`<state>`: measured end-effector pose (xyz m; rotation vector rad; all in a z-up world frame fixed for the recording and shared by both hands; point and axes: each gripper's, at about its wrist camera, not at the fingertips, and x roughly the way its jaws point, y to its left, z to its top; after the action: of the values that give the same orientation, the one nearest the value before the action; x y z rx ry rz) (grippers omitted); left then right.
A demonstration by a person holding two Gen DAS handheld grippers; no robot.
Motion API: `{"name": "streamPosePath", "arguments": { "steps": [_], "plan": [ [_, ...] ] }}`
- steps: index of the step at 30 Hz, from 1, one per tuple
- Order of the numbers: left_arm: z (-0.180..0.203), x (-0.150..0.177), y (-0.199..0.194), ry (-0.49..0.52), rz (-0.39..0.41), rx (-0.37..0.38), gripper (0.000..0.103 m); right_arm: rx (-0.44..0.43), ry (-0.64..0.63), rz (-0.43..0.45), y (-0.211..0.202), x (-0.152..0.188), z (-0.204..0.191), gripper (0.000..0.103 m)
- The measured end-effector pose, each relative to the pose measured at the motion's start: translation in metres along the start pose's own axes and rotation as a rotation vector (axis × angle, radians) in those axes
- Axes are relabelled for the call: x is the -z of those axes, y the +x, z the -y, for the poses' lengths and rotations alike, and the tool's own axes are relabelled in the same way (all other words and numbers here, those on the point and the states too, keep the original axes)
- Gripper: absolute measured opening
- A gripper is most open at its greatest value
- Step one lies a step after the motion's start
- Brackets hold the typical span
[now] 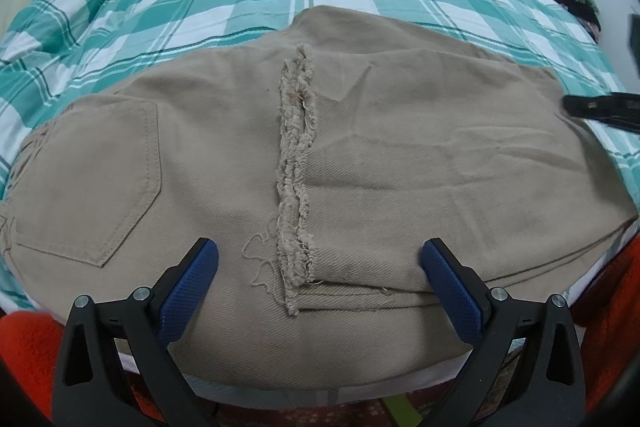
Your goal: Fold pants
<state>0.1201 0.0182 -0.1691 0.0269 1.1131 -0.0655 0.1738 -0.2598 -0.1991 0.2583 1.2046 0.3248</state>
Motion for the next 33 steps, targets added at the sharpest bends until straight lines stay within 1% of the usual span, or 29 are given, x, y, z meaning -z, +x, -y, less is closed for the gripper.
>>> {"name": "streamPosePath", "arguments": {
  "steps": [2,4,6,7,8,9,10,11,13,17,22,23,24,25,26,28,30,32,33],
  "plan": [
    [0.001,-0.001,0.001,-0.001,-0.003,-0.005,0.102,0.014,-0.045,0.031,-0.02,0.006,-0.01,0.02],
    [0.001,-0.001,0.001,-0.002,-0.003,-0.009,0.102,-0.004,-0.126,0.056,-0.045,0.02,-0.025,0.02],
    [0.002,-0.001,0.001,-0.004,-0.002,-0.009,0.102,-0.01,-0.172,0.072,-0.063,0.043,-0.034,0.02],
    [0.002,-0.001,0.002,-0.004,-0.001,-0.01,0.102,-0.012,-0.179,0.079,-0.066,0.055,-0.035,0.022],
    [0.002,-0.001,0.002,-0.004,0.001,-0.01,0.102,-0.011,-0.181,0.076,-0.064,0.062,-0.034,0.025],
    [0.003,-0.001,0.002,-0.002,0.001,-0.01,0.102,0.003,-0.177,0.05,-0.055,0.077,-0.031,0.035],
    [0.003,0.0,0.002,0.002,0.004,-0.013,0.102,0.014,-0.169,0.025,-0.046,0.085,-0.026,0.036],
    [0.003,0.001,0.002,0.003,0.009,-0.014,0.102,0.019,-0.156,0.036,-0.036,0.097,-0.02,0.036],
    [0.002,0.001,0.002,0.004,0.014,-0.011,0.102,0.013,-0.133,0.117,-0.036,0.109,-0.019,0.036],
    [0.002,0.001,0.002,0.005,0.016,-0.011,0.102,0.049,-0.167,0.104,-0.035,0.106,-0.025,0.038],
    [0.003,0.002,0.001,0.003,0.021,-0.009,0.102,0.07,-0.194,0.125,-0.034,0.11,-0.025,0.038],
    [0.002,0.001,-0.001,-0.003,0.021,-0.002,0.102,0.069,-0.195,0.126,-0.034,0.108,-0.025,0.038],
    [-0.001,-0.002,-0.004,-0.015,0.024,0.022,0.102,0.068,-0.196,0.13,-0.034,0.109,-0.024,0.038],
    [-0.006,-0.006,-0.008,-0.033,0.033,0.06,0.101,0.067,-0.197,0.132,-0.033,0.109,-0.024,0.038],
    [-0.011,-0.01,-0.011,-0.052,0.049,0.077,0.101,0.068,-0.198,0.133,-0.032,0.109,-0.024,0.038],
    [-0.026,-0.029,-0.016,-0.099,0.112,0.063,0.101,0.067,-0.193,0.134,-0.032,0.108,-0.024,0.038],
    [-0.043,-0.058,-0.014,-0.134,0.168,0.037,0.102,0.071,-0.193,0.135,-0.032,0.109,-0.025,0.038],
    [-0.055,-0.082,0.002,-0.158,0.168,0.042,0.102,0.079,-0.202,0.134,-0.031,0.109,-0.026,0.038],
    [-0.064,-0.094,0.022,-0.183,0.128,0.052,0.102,0.081,-0.204,0.134,-0.03,0.109,-0.027,0.038]
  ]
}}
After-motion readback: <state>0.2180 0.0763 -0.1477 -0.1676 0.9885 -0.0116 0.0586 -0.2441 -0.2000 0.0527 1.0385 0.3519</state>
